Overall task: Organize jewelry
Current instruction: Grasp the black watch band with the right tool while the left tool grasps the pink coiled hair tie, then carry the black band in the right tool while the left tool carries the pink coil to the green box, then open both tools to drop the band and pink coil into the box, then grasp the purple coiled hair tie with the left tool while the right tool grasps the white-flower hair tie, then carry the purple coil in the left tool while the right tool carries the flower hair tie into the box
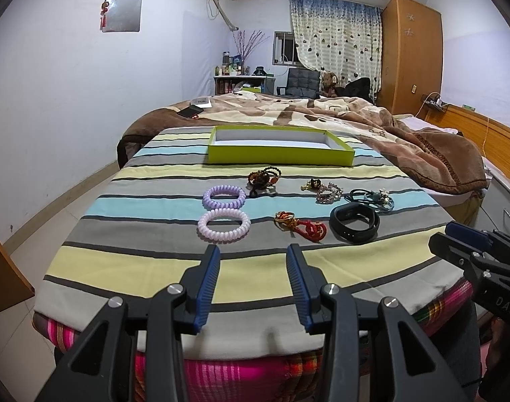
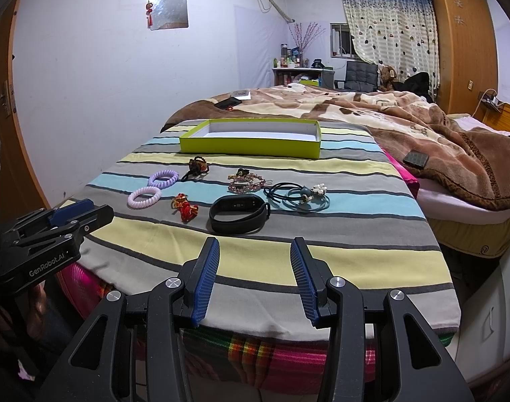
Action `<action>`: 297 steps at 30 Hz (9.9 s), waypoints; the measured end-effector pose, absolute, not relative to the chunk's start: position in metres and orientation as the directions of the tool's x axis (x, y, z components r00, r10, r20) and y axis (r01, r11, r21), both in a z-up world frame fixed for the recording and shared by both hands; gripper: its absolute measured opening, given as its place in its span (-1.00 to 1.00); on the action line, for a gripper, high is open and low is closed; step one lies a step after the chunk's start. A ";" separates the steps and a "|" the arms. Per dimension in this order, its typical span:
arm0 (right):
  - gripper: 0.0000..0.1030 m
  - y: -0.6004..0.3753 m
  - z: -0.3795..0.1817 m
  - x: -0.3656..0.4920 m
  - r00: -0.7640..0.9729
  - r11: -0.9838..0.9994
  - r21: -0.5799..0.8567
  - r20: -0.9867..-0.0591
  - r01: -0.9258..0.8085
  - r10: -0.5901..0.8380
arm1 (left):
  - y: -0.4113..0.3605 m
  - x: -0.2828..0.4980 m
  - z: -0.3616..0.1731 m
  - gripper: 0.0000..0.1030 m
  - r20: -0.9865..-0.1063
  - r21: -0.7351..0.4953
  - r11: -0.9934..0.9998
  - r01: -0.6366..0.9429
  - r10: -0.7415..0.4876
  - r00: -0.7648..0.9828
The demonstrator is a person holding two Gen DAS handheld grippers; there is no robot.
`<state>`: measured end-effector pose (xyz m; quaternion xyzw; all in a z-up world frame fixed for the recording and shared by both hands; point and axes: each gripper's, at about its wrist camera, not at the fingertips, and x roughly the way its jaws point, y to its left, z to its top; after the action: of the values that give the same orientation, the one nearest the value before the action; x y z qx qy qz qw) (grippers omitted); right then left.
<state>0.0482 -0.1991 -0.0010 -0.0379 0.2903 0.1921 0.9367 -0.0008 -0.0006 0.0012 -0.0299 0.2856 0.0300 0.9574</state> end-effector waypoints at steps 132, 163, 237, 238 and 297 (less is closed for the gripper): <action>-0.43 -0.150 0.027 0.341 0.623 0.918 0.189 -0.685 -0.349 0.378 | 0.043 0.268 0.041 -0.47 -0.636 -0.128 0.992 0.013 -0.092 0.766; -0.43 -0.201 0.006 0.137 0.691 0.908 0.109 -0.614 -0.404 0.382 | 0.019 0.076 0.005 -0.48 -0.607 -0.103 0.995 0.012 -0.073 0.791; -0.96 -0.214 0.049 0.157 0.793 0.925 0.005 -0.513 -0.379 0.327 | 0.033 0.120 0.004 -0.82 -0.698 -0.076 0.996 -0.042 -0.023 0.716; -0.96 -0.211 0.048 0.155 0.794 0.921 -0.006 -0.509 -0.389 0.332 | 0.033 0.119 0.004 -0.82 -0.695 -0.078 0.996 -0.040 -0.026 0.718; -0.96 -0.190 0.057 0.241 0.760 0.912 0.086 -0.526 -0.401 0.383 | 0.029 0.200 0.060 -0.81 -0.597 -0.079 0.996 0.035 -0.075 0.799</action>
<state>0.2408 -0.1904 0.0575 -0.0160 0.2766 0.2089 0.9379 0.2003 0.0294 0.0600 -0.0320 0.3157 -0.0290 0.9479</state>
